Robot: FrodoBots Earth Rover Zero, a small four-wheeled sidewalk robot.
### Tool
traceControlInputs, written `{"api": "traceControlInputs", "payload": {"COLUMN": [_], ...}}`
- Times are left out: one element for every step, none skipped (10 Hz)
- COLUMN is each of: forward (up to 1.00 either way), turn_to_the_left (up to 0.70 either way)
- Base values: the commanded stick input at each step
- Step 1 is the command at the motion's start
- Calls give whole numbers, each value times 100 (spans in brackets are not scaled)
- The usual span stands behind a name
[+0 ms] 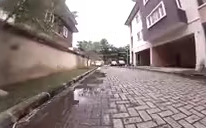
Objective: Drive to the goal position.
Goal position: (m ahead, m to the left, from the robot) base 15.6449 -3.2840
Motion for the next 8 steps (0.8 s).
{"api": "traceControlInputs", "payload": {"forward": [50, 50, 50, 50, 50, 50, 50, 50], "turn_to_the_left": [0, 0, 0, 0, 0, 0, 0, 0]}}
